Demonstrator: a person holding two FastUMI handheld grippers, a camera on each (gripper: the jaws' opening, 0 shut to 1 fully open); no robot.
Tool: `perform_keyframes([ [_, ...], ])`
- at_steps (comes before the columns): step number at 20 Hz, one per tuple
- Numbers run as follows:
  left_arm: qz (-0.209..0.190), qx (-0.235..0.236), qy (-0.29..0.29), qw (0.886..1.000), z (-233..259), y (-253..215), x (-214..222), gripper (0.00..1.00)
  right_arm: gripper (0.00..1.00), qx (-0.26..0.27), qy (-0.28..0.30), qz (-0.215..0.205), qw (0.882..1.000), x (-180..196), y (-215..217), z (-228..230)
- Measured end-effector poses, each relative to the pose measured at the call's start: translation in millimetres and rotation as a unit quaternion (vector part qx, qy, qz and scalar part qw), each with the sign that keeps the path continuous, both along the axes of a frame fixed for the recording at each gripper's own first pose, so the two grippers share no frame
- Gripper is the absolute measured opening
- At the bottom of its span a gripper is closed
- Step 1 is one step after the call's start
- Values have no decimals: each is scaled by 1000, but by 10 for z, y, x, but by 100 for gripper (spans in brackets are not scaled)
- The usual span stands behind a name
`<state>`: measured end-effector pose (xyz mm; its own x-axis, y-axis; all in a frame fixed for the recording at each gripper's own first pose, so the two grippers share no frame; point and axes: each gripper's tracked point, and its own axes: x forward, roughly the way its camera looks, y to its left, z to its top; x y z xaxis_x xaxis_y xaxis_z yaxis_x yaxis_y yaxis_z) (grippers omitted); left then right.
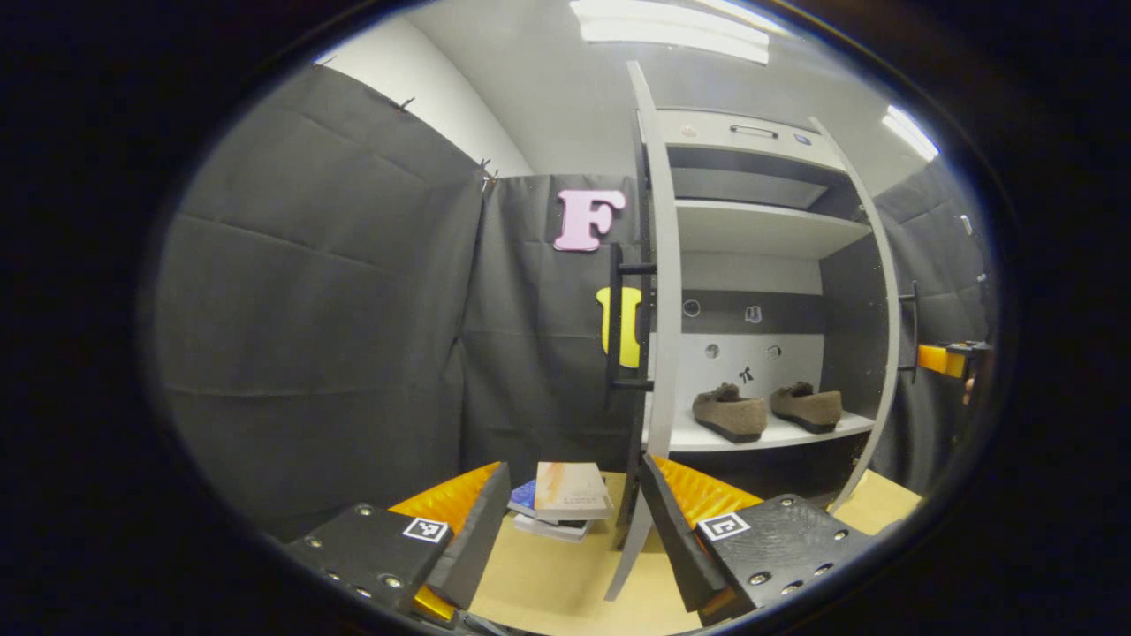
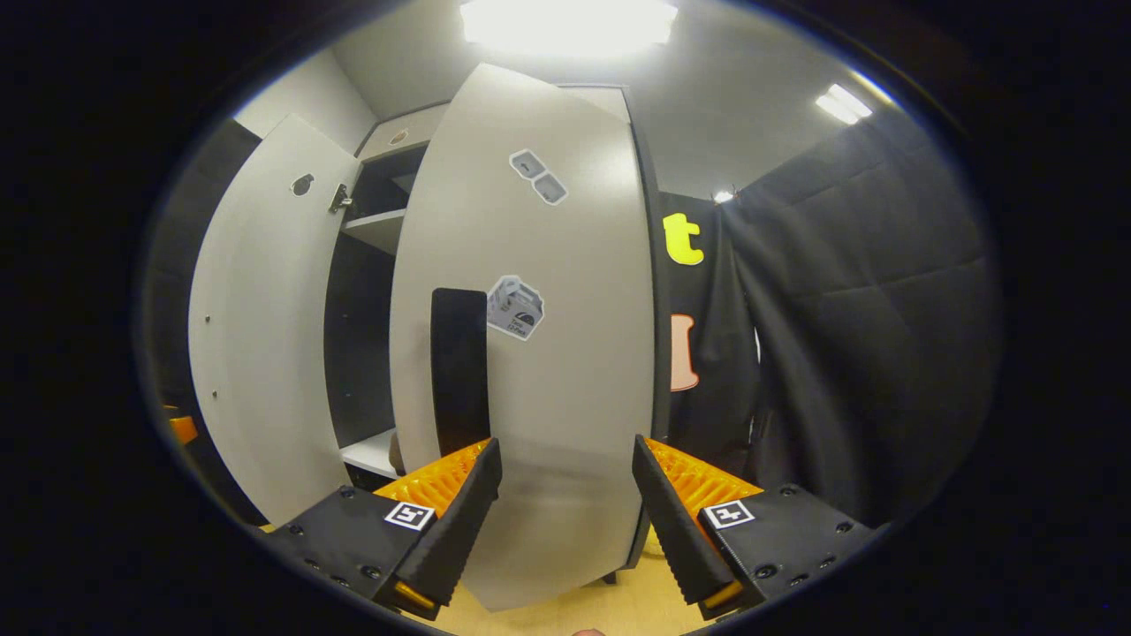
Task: Grab one shoe with the right hand and put it into the shoe cabinet, grab the other shoe with the left hand and put it into the shoe cabinet; then close the right door with the right hand and the left door with the left hand.
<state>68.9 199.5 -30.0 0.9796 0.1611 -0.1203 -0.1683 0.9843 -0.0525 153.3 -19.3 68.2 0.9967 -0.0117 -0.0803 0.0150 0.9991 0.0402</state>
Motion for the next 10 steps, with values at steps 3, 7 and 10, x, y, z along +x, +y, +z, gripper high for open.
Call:
perform_keyframes([
  [3, 5, 2, -1, 1000, 41, 62, 36, 93, 95, 2, -1, -1, 1000, 39, 33, 4],
  [7, 18, 6, -9, 1000, 177, 266, 209, 79, 96, 7, -8, -26, 1000, -58, -146, 8],
  [10, 39, 16, -28, 999, 391, 512, 386, 86, 96, -5, -7, -51, 999, -208, -400, -27],
])
